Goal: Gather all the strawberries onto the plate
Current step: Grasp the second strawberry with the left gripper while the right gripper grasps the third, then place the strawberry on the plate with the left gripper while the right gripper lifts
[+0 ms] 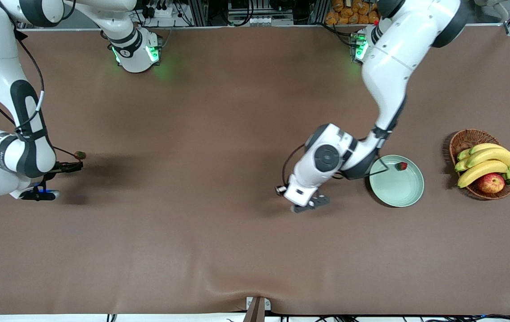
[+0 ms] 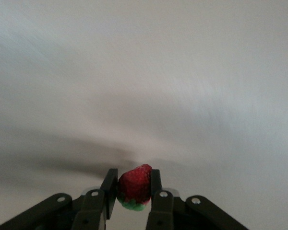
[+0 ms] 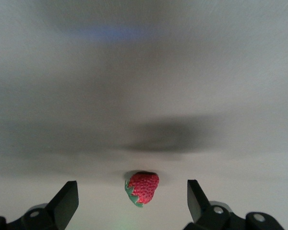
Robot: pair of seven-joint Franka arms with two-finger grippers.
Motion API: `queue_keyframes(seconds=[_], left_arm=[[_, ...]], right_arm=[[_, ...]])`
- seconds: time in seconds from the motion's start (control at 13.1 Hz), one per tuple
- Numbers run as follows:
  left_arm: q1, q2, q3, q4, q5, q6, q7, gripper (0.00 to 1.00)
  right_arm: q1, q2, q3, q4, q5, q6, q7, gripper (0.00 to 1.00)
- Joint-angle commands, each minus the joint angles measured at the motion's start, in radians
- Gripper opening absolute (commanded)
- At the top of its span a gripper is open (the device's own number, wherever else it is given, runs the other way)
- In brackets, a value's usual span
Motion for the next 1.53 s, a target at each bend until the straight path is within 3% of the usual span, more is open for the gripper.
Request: queue_keyframes(seconds=[0.0,0.23,0.38,0.69,0.84,1.15,1.22,1.3,1.38,1.45], left_arm=[[0.091,-0.141,-0.008,-0.037,0.018,-0.142,0.071,0.00],[0.180,-0.194,-0.007,-0.039,0.018,-0.315,0.201,0.00],[0.234,-0.211,-0.005,-0.047,0.020,-0.383,0.255,0.00],[0.354,-0.219,-0.007,-0.139,0.160,-0.411,0.324,0.00],[0.397,-0.216,-0.007,-0.168,0.165,-0.396,0.362,0.00],[0.420,-0.185,-0.007,-0.197,0.165,-0.368,0.367,0.00],[0.431,-0.181,-0.007,-0.199,0.167,-0.360,0.370,0.34],[0.432,-0.181,-0.008,-0.196,0.165,-0.360,0.370,0.76],[0.431,-0.185,-0.008,-0.195,0.165,-0.360,0.370,1.00],[0.429,-0.193,-0.011,-0.195,0.165,-0.363,0.370,1.00]], right_arm=[[-0.012,0.008,-0.007,-0.024,-0.023,0.001,-0.010,1.00],[-0.012,0.015,-0.023,-0.040,-0.023,-0.005,-0.011,0.97],[-0.011,0.017,-0.023,-0.040,-0.023,-0.046,-0.010,0.76],[-0.003,0.031,-0.023,-0.040,-0.023,-0.055,-0.014,0.52],[0.000,0.038,-0.021,-0.038,-0.021,-0.054,-0.014,0.45],[0.020,0.041,-0.020,-0.025,-0.006,-0.046,-0.008,0.13],[0.032,0.034,-0.016,-0.003,-0.005,-0.045,-0.002,0.11],[0.053,0.031,-0.013,0.039,-0.003,-0.045,-0.001,0.10],[0.085,0.029,-0.012,0.087,-0.001,-0.048,0.000,0.10],[0.133,0.029,-0.012,0.127,0.003,-0.048,0.003,0.09]])
